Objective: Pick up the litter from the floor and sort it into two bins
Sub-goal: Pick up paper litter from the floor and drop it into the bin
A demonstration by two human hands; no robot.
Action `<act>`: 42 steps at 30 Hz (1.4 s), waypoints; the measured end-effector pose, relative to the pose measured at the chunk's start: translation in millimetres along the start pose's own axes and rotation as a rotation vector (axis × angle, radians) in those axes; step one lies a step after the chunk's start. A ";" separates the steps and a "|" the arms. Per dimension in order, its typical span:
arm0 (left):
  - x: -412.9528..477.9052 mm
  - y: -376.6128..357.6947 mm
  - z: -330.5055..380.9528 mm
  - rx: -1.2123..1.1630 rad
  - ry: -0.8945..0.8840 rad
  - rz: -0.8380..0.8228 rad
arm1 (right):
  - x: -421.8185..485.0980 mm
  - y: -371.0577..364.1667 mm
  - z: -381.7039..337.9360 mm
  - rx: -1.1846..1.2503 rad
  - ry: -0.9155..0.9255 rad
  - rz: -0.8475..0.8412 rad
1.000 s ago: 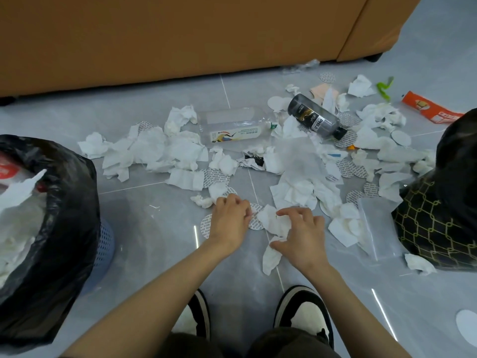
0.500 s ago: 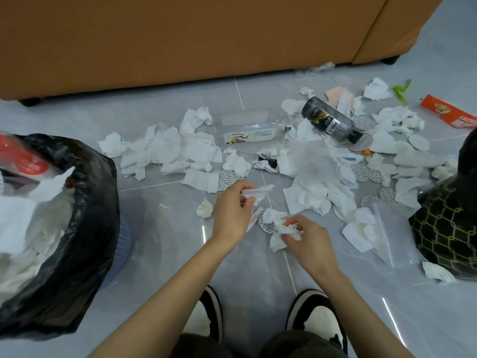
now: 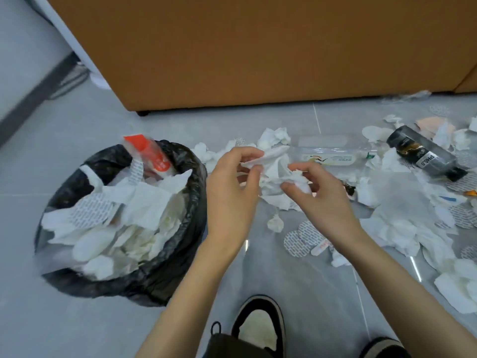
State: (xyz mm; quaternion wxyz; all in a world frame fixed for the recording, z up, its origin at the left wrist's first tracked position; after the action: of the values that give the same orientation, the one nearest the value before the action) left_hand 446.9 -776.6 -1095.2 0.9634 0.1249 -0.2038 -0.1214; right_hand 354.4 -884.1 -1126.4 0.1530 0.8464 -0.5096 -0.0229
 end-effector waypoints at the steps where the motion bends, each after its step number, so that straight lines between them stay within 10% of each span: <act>1: 4.1 10.2 2.4 0.009 -0.033 0.029 | 2.5 -9.0 -8.7 0.035 0.017 -0.018; 9: 31.9 95.1 -4.3 0.300 -0.287 0.282 | 0.2 -102.4 -75.3 0.250 0.071 -0.249; 15: 38.9 142.9 -34.3 0.519 -0.241 0.356 | -21.1 -157.5 -97.8 -0.016 0.283 -0.481; 30: 40.2 151.3 -83.0 0.889 -0.077 -0.212 | -36.7 -179.7 -78.8 -0.811 0.787 -0.528; 42: 42.5 133.7 -88.3 0.974 0.066 -0.452 | -34.7 -176.4 -81.6 -1.086 0.717 -0.629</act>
State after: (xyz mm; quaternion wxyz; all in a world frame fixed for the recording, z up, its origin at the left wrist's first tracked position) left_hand 546.4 -646.2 -1119.1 0.7497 0.6018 -0.1744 -0.2132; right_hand 504.5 -758.2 -1102.6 0.6961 0.7129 -0.0772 -0.0368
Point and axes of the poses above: each hand's wrist, its own x-axis towards the middle knuckle, its own y-axis out of the back of the hand, z = x × y, the point moved 2 cm from there along x, towards the middle knuckle, and after that the axes turned 15 degrees about z, right-handed, at the moved point
